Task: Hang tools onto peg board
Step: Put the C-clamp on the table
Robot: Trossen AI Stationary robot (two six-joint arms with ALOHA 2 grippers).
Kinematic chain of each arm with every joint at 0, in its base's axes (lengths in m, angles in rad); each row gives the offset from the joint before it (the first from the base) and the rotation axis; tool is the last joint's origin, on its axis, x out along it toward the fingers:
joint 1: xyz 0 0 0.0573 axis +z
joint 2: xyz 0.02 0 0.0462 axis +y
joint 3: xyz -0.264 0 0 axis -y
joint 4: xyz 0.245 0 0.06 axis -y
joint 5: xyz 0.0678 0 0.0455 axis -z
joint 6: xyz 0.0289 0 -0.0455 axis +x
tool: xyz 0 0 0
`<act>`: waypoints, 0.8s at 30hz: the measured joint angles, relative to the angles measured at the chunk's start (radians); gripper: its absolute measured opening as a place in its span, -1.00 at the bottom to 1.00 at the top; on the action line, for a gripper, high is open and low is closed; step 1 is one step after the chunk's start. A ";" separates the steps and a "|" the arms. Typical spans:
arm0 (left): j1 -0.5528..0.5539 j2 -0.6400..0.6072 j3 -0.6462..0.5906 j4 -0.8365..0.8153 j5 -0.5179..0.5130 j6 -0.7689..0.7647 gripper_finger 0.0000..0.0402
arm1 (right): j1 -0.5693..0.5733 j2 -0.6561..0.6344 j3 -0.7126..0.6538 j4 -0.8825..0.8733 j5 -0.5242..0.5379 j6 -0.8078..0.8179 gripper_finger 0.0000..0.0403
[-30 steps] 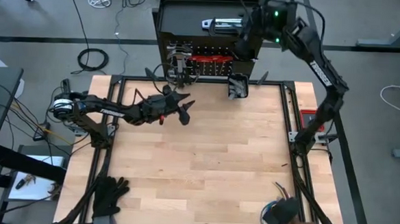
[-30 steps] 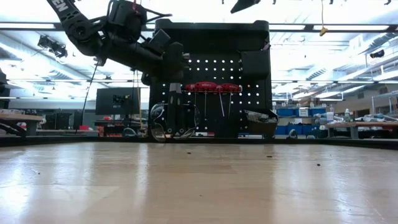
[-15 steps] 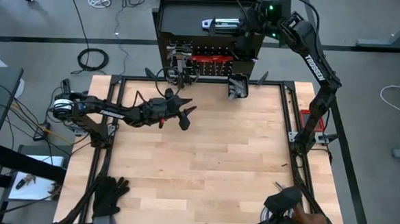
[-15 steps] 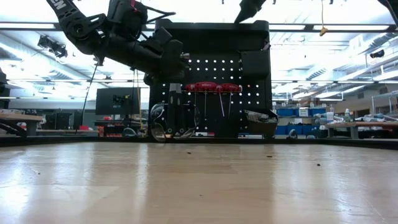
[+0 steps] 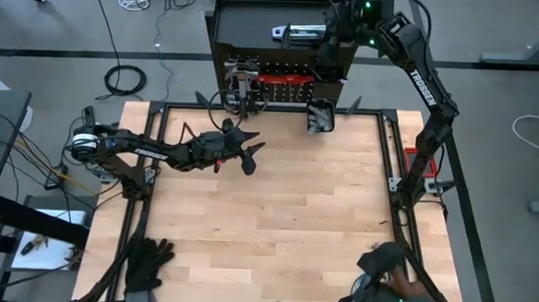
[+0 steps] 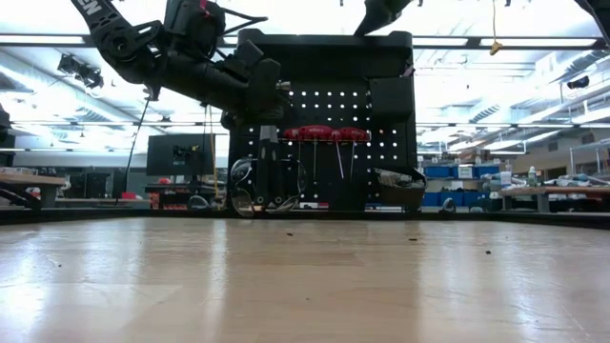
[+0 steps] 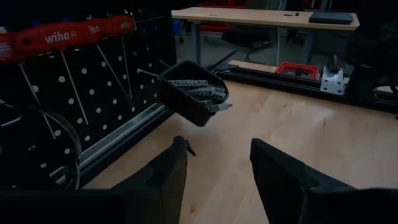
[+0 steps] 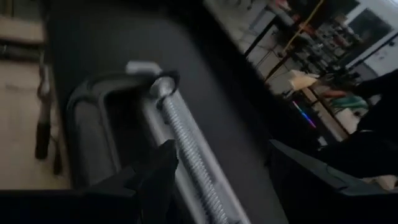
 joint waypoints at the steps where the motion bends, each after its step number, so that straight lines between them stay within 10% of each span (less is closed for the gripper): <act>1: 0.000 0.000 0.000 0.000 0.000 0.000 -0.13 | -0.001 0.000 0.000 0.024 -0.002 0.018 0.26; 10: 0.000 0.000 0.000 0.003 -0.001 0.005 -0.13 | -0.006 -0.005 0.011 0.272 0.049 0.195 0.19; 18: -0.007 0.000 0.001 -0.004 0.003 0.003 -0.13 | -0.040 0.002 -0.021 0.526 0.414 0.203 0.13; 24: -0.047 -0.002 0.195 -0.305 -0.147 0.097 -0.13 | -0.075 0.032 -0.021 0.494 0.473 0.158 0.09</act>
